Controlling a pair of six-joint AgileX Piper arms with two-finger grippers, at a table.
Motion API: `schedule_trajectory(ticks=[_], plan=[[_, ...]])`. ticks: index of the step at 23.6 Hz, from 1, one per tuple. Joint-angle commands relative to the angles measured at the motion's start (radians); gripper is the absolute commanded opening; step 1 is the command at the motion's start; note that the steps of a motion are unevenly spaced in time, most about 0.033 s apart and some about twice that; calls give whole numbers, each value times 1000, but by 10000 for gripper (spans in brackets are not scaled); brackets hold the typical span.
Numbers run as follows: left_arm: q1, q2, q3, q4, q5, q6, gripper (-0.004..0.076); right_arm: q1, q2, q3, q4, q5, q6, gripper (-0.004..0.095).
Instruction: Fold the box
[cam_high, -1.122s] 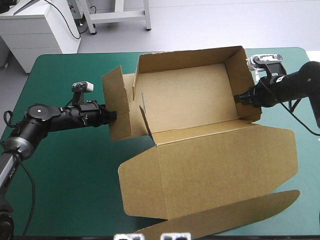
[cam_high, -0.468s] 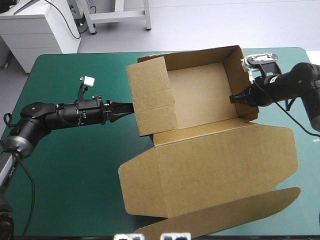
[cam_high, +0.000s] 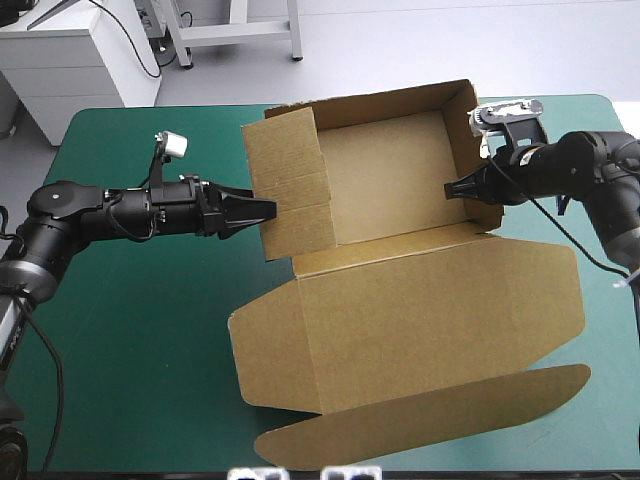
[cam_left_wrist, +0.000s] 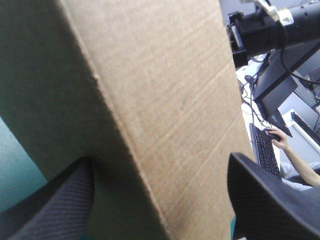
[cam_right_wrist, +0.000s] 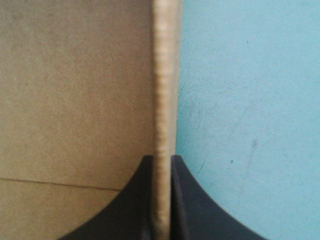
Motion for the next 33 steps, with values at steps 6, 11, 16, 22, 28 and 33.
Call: schedule_trajectory(ticks=[6, 11, 16, 22, 28, 33], plan=[[-2, -31, -32, -53, -2, -36, 578, 77, -34, -25, -38, -144, 78, -12], [-2, -31, -40, -29, -12, -75, 578, 151, -34, -25, -225, -173, 200, -12], [-2, -31, -173, 208, -22, -270, 578, 179, -34, -25, -273, -186, 274, -12], [-4, -31, -220, 218, -52, -349, 558, 179, -30, -25, -197, -220, 263, -13], [-116, -31, -234, 353, -153, -436, 524, 182, 13, -25, -184, -224, 263, -12], [-176, -31, -260, 483, -260, -550, 524, 183, 30, -27, -184, -229, 260, -12]])
